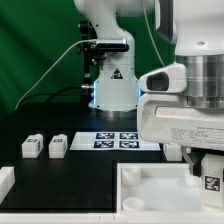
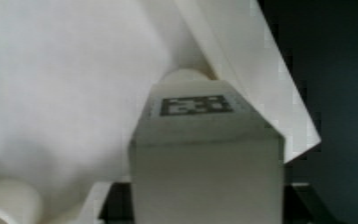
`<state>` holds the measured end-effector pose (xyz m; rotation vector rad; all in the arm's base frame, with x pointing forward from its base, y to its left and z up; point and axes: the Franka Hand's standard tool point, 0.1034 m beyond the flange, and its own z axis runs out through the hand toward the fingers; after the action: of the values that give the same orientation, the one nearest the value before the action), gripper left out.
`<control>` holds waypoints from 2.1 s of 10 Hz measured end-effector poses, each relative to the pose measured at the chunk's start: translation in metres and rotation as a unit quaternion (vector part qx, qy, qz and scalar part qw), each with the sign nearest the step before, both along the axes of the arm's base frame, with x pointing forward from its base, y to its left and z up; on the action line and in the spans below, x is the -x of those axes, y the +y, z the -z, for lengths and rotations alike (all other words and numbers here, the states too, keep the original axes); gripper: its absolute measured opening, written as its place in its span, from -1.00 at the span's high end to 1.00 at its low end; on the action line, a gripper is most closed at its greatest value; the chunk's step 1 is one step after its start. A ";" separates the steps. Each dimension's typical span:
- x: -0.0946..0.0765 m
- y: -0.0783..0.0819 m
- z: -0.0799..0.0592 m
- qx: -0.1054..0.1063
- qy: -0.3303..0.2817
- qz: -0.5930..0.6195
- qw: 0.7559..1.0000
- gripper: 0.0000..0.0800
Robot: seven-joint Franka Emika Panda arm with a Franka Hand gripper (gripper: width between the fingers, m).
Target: Assemble one leg
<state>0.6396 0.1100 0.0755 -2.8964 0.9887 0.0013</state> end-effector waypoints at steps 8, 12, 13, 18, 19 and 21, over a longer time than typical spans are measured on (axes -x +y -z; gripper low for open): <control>0.005 -0.011 0.004 -0.044 0.063 0.408 0.910 0.07; 0.003 0.014 0.000 -0.043 -0.024 0.135 0.990 -0.61; -0.003 0.019 -0.008 -0.037 -0.042 0.026 0.998 -0.61; -0.001 0.004 0.001 0.018 -0.060 -0.323 0.944 -0.62; -0.002 0.003 0.000 0.029 -0.059 -0.389 0.919 -0.62; -0.002 0.003 0.000 0.030 -0.060 -0.396 0.916 -0.55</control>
Offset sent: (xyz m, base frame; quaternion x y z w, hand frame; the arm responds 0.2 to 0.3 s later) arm 0.0148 -0.0141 -0.0002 0.0044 -0.0659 0.1817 0.9811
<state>0.6418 0.1126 0.0753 -3.0706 -0.2512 -0.1550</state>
